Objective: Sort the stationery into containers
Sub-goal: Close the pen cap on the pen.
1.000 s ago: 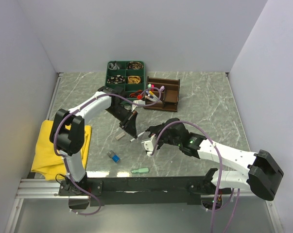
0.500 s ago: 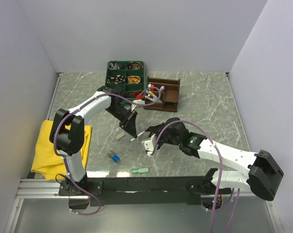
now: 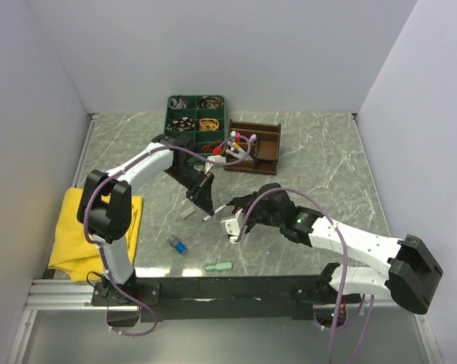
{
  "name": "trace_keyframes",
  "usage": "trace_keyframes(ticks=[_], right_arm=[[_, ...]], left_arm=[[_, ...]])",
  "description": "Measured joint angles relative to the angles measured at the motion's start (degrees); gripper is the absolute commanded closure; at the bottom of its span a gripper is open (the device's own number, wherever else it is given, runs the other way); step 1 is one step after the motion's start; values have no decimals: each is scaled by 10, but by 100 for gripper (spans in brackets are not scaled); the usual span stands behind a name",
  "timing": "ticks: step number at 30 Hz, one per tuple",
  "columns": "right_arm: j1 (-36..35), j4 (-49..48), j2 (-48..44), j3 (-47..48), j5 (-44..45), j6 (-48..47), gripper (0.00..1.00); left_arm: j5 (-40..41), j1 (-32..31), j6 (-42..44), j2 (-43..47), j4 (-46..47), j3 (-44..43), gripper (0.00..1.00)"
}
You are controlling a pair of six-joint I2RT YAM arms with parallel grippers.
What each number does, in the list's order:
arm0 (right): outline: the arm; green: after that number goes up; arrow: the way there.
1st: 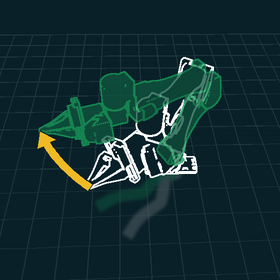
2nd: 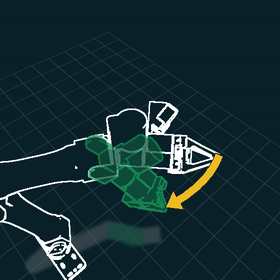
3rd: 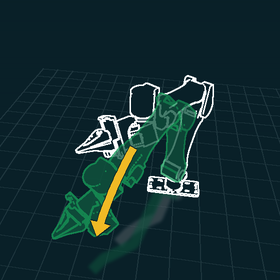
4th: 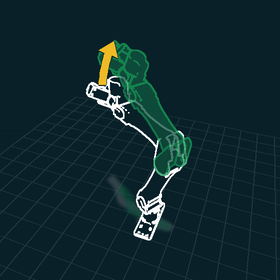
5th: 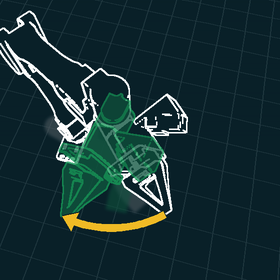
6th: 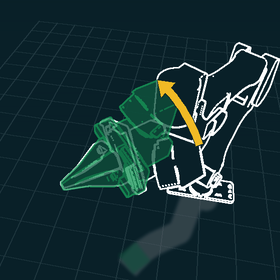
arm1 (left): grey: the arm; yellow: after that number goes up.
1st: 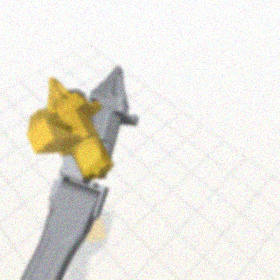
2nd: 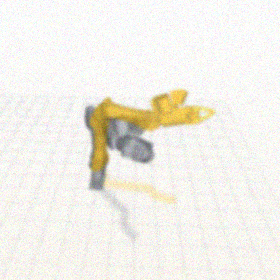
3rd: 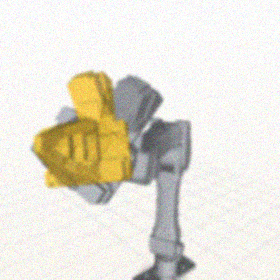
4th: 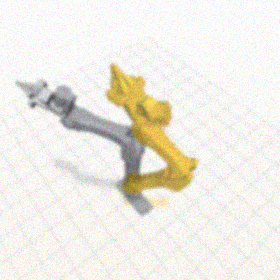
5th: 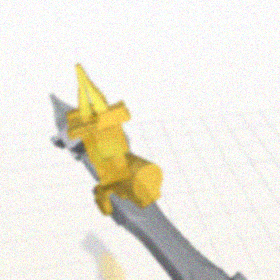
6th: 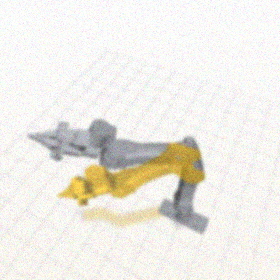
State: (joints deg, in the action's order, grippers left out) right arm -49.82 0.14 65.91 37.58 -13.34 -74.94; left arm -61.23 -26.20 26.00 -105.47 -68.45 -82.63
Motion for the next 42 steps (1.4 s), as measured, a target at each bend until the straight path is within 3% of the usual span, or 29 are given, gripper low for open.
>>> trace_keyframes(ticks=[25, 42], right_arm=[[6, 5, 0, 11, 1, 11, 100], [6, 33, 30, 42, -20, -37, 100]], left_arm=[[0, 5, -3, 0, 5, 0, 99], [0, 6, -2, -2, 2, 0, 99]])
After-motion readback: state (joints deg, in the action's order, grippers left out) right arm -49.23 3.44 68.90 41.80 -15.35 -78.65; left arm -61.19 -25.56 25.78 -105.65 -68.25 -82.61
